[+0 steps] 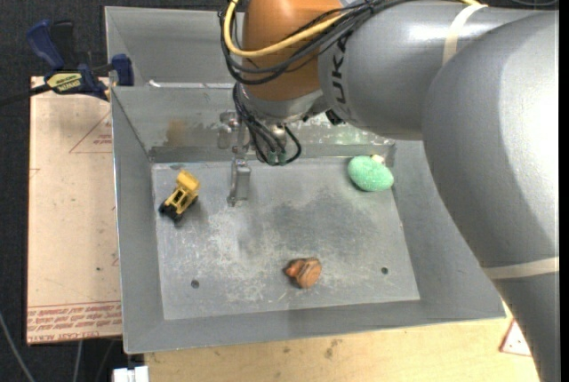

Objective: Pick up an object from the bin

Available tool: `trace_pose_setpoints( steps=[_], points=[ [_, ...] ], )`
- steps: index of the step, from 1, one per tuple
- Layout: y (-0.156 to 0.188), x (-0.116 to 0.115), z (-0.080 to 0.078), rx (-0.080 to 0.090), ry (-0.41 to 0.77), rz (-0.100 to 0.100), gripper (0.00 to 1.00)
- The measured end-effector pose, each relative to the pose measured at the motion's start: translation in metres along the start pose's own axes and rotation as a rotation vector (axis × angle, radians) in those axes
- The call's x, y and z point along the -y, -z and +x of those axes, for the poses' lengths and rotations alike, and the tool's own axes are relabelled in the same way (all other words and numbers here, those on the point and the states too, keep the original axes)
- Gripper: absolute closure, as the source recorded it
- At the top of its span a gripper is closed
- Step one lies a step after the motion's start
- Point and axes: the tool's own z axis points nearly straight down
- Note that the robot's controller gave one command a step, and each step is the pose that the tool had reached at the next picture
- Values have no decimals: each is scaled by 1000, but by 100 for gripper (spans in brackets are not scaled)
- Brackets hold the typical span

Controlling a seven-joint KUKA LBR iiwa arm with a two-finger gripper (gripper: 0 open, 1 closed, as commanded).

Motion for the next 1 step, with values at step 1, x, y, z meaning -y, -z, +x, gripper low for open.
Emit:
trace_pose_setpoints(
  steps=[1],
  points=[
    [5,1,-1,7,-2,-1,0]
  ],
)
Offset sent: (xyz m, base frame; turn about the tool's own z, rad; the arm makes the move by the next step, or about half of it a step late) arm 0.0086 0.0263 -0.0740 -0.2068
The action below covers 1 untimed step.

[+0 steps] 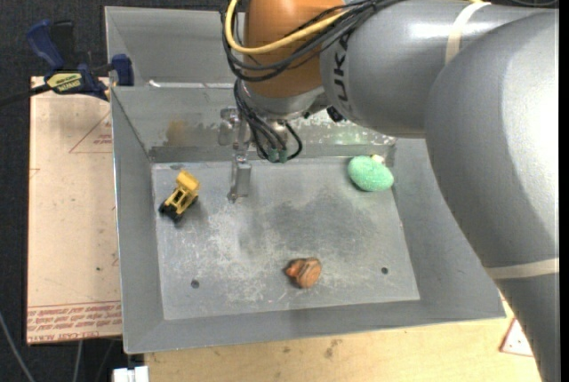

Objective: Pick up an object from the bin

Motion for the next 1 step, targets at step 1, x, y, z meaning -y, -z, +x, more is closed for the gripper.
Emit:
trace_pose_setpoints(
  steps=[1],
  points=[
    [-13,-5,-4,8,45,0,0]
  ],
)
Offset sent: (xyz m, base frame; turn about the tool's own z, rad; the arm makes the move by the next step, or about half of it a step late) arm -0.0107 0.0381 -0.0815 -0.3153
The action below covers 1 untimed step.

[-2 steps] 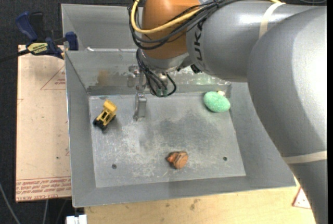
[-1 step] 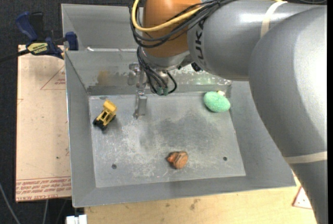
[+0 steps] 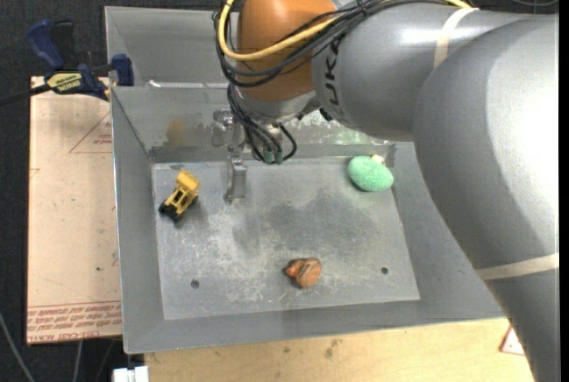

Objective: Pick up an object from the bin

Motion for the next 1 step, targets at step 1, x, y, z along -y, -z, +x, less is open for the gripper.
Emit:
trace_pose_setpoints(
  steps=[1],
  points=[
    [-54,-25,9,-5,248,-1,0]
  ],
)
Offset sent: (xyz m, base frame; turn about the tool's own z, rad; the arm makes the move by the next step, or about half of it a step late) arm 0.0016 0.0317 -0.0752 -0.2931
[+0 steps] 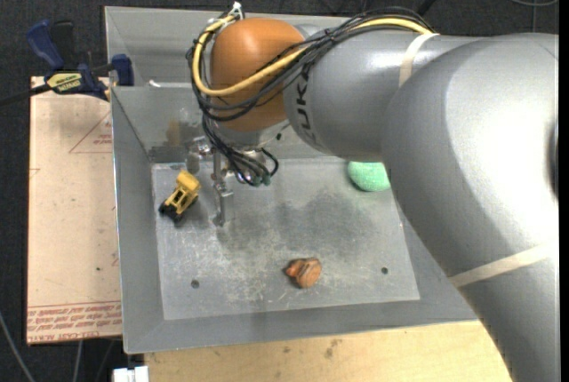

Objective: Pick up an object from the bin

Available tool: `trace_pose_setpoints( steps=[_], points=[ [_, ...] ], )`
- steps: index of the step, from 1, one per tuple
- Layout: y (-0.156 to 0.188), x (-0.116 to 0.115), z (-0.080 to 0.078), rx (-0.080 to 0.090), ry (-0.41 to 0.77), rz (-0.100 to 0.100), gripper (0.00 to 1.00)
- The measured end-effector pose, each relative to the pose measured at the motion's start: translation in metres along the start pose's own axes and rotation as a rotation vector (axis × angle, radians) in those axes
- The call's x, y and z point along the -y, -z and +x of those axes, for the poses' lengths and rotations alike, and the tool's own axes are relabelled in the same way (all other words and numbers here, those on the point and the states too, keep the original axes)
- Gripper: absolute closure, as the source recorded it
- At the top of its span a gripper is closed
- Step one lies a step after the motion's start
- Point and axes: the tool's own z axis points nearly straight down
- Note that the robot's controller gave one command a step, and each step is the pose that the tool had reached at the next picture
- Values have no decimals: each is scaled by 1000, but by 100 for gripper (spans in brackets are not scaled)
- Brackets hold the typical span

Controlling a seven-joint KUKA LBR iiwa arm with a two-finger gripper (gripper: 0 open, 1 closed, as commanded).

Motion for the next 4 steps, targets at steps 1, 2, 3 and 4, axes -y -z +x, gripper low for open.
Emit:
trace_pose_setpoints(
  steps=[1,2,3,4],
  points=[
    [-22,-4,-13,-1,44,-1,0],
    [-23,-22,-11,-1,132,0,0],
    [-25,-39,-2,-2,417,-3,100],
    [-25,-39,-2,-2,417,-3,100]
  ],
)
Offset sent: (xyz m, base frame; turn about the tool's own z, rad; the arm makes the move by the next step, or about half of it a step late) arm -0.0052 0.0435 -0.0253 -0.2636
